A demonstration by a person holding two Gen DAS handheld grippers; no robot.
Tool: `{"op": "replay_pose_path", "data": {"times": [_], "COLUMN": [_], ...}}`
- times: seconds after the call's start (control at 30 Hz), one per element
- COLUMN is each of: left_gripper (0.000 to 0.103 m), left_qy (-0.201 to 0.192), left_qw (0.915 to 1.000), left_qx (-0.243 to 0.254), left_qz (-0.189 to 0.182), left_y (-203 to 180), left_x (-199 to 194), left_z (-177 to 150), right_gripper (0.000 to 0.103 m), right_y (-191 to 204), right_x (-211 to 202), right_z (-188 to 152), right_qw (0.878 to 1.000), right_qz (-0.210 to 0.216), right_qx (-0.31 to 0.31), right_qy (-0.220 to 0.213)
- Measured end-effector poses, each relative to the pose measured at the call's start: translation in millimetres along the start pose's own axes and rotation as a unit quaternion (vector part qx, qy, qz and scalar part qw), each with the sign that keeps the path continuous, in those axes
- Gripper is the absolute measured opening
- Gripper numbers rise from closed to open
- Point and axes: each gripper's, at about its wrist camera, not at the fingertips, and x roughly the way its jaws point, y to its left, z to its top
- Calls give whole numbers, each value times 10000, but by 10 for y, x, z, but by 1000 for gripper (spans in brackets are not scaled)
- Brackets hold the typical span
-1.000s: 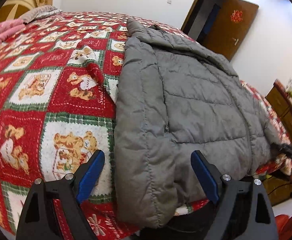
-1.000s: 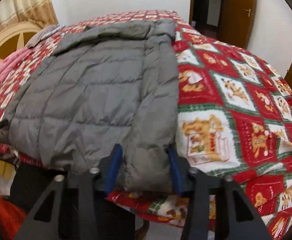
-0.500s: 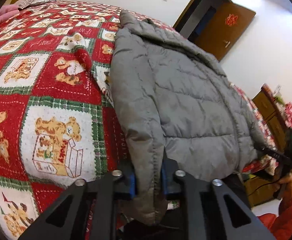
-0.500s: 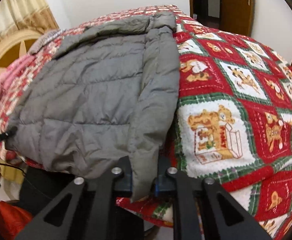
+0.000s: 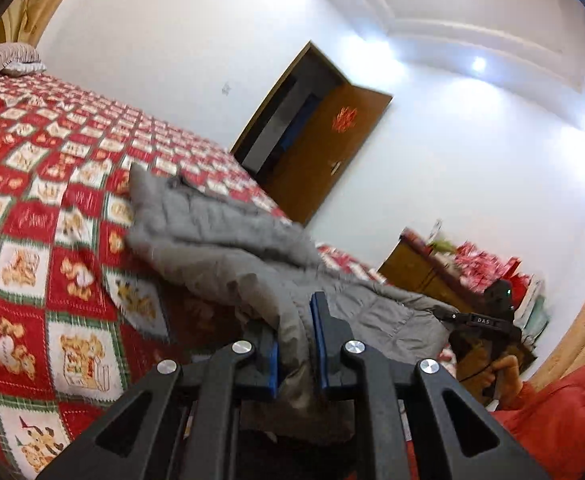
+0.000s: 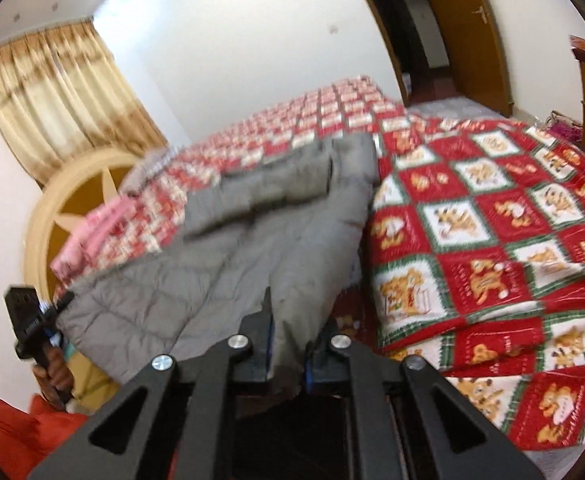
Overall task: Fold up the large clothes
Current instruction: 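Lift the held edge and fold it over the jacket with both tools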
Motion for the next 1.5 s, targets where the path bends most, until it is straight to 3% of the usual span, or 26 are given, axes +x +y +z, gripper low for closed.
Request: {"op": "replay_pose_path", "data": {"times": [0.17,0.37,0.5,0.7,0.8,1.0,1.07,1.27,1.4,1.5], "left_gripper": [13,13,14,14,14,14,15,18,18,19], "left_qy": [-404,-336,-117,175,350,765,811,295,340,548], "left_qw": [9973,9920,9839,9647,9554,9268,9243,9380,9360,9395], "left_qx": [-571,-1035,-1107,-1296,-1198,-1447,-1628,-1682,-1612,-1925], "left_qz": [-233,638,1399,2285,2675,3381,3357,3016,3110,2779], "left_y": [149,479,849,1433,1712,2318,2500,2674,2631,2711], "left_x": [-102,323,927,1799,2272,2952,3026,3028,3053,3033], "left_z": [314,1046,1502,1821,1886,1724,1573,1248,1253,1352], "right_gripper": [13,13,13,13,13,16,18,19,19,20], "right_y": [0,76,85,-203,-495,-891,-982,-1163,-1188,-1193], "right_x": [-161,82,695,1922,2522,3505,3700,3992,4015,4038], "right_z": [243,949,1589,2259,2408,2321,2247,2047,2045,2078], "right_qw": [9966,9945,9955,9966,9940,9884,9873,9903,9895,9895], "right_qz": [571,682,352,-431,-854,-1427,-1487,-1153,-1200,-1197], "right_qx": [376,137,51,287,469,494,540,746,798,811], "right_qy": [-452,-788,-875,-646,-490,-166,-118,-223,-132,45]}}
